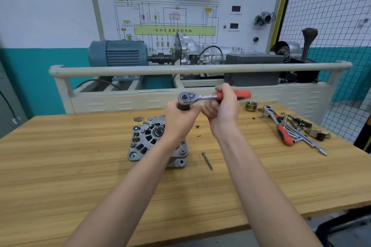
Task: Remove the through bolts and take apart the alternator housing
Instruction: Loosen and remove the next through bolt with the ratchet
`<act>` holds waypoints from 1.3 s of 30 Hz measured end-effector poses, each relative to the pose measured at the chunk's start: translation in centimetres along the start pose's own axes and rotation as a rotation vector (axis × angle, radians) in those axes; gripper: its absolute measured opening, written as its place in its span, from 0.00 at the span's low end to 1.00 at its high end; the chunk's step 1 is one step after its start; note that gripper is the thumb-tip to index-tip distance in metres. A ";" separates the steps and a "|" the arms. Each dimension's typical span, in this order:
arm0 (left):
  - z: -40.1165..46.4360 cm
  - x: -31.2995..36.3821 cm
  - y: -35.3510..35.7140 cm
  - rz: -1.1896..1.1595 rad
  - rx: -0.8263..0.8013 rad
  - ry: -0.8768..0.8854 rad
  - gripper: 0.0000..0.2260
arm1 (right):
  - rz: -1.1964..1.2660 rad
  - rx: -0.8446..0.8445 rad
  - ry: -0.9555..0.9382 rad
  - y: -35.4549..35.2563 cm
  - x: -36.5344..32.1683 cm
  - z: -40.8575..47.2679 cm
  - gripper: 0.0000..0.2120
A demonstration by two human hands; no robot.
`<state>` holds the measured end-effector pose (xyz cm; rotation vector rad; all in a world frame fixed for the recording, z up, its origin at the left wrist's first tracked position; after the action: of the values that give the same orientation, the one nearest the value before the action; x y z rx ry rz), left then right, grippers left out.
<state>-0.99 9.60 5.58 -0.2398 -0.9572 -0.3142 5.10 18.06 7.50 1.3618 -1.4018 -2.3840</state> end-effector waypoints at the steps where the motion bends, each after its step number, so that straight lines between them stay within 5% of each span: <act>1: 0.2 0.1 -0.3 0.026 -0.106 0.001 0.15 | -0.048 -0.071 0.086 0.4 -0.4 1.0 0.20; 4: 0.9 0.8 -0.8 0.061 -0.411 -0.010 0.17 | -0.156 -0.264 0.307 1.7 -1.1 3.1 0.26; 7: 1.1 0.8 -0.4 -0.007 -0.473 -0.047 0.19 | -0.130 -0.262 0.332 2.3 -0.9 3.4 0.26; 13: 0.2 -0.1 0.6 -0.060 -0.023 0.035 0.14 | 0.147 0.110 -0.064 -0.5 0.6 -1.1 0.17; 19: -0.3 -0.3 1.5 -0.052 0.218 0.039 0.23 | 0.177 0.153 -0.250 -1.2 1.5 -4.4 0.17; 27: 1.2 0.6 -0.7 0.058 -0.385 0.021 0.15 | -0.133 -0.257 0.275 1.0 -1.5 2.5 0.26; 30: 1.5 0.9 -0.3 -0.059 -0.461 -0.040 0.18 | -0.149 -0.336 0.362 2.0 -1.3 3.7 0.28; 35: 1.0 0.1 0.2 -0.103 -0.207 0.022 0.11 | 0.005 -0.058 0.145 0.7 -0.2 1.6 0.20; 39: 0.1 -0.2 1.0 -0.077 0.094 0.064 0.20 | 0.172 0.142 -0.201 -1.2 1.6 -3.1 0.14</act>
<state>-0.84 10.58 5.44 -0.1071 -0.9168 -0.3444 6.75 15.88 4.98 1.0002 -1.6917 -2.4029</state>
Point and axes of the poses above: each hand's wrist, its own z-axis towards the middle knuckle, its own y-axis out of the palm, x = y × z, the point moved 3 cm from there along z, towards the middle knuckle, and after that the axes turned 3 degrees about z, right-handed, at the moved point
